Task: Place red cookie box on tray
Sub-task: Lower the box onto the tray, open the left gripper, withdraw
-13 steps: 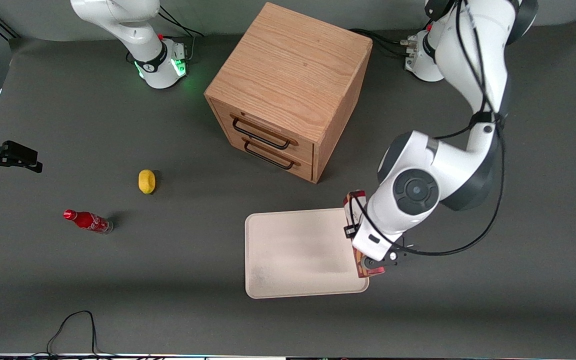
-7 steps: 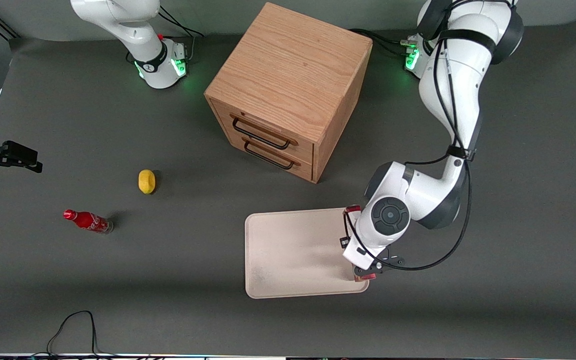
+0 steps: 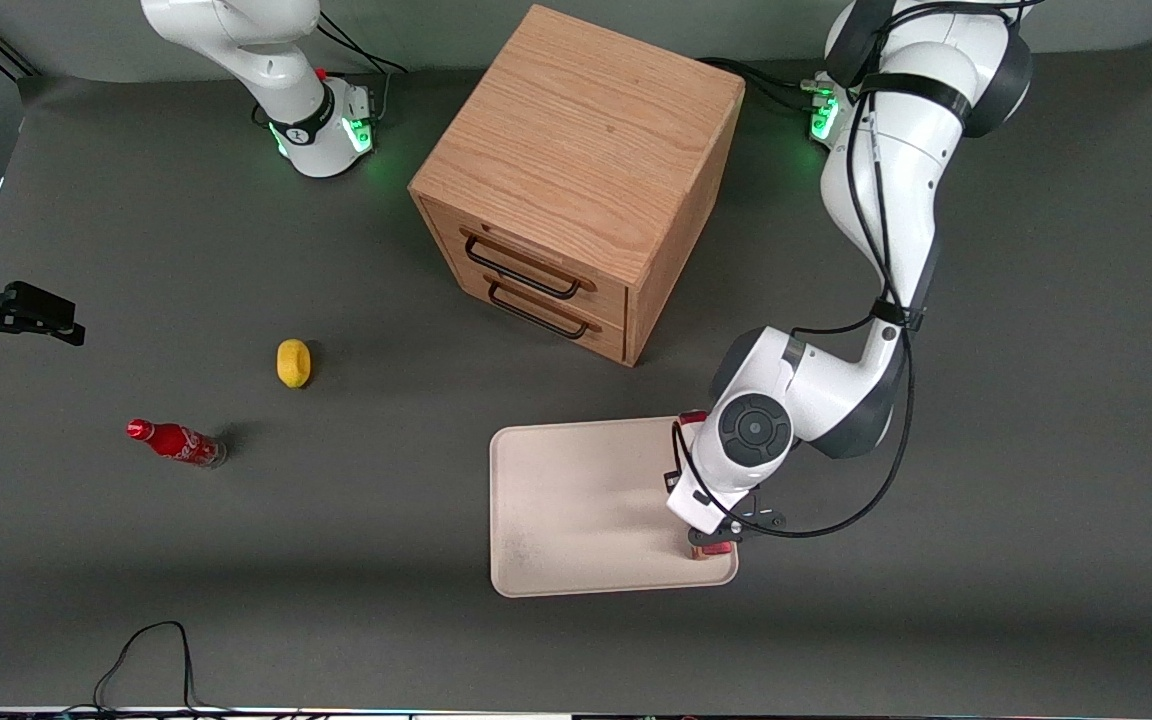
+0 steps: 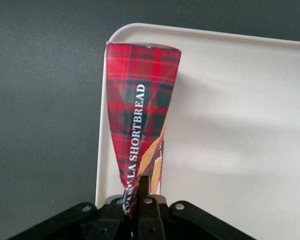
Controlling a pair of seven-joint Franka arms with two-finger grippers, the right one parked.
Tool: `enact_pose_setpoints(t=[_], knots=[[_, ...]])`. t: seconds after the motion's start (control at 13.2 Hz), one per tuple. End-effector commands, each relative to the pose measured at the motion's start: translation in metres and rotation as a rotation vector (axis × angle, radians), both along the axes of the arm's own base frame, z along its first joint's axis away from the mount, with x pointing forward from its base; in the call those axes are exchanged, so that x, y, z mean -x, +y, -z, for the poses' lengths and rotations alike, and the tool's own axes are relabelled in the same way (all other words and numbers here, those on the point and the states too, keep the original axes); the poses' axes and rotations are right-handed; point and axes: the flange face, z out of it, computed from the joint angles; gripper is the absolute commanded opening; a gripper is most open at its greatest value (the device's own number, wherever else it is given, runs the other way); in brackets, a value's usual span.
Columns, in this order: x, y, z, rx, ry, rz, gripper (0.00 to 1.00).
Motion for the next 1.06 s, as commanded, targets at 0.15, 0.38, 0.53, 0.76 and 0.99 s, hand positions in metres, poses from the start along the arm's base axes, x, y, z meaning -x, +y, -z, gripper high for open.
enact_pose_setpoints(t=[0.15, 0.38, 0.53, 0.76, 0.99], knots=[[-0.005, 0.005, -0.004, -0.009, -0.022, 0.037, 0.00], [-0.003, 0.001, -0.001, -0.017, -0.024, 0.048, 0.99], [-0.003, 0.003, -0.016, -0.029, -0.025, 0.045, 1.00], [0.008, 0.017, -0.083, -0.063, 0.042, 0.029, 1.00], [0.039, 0.047, -0.210, -0.074, 0.090, 0.010, 1.00]])
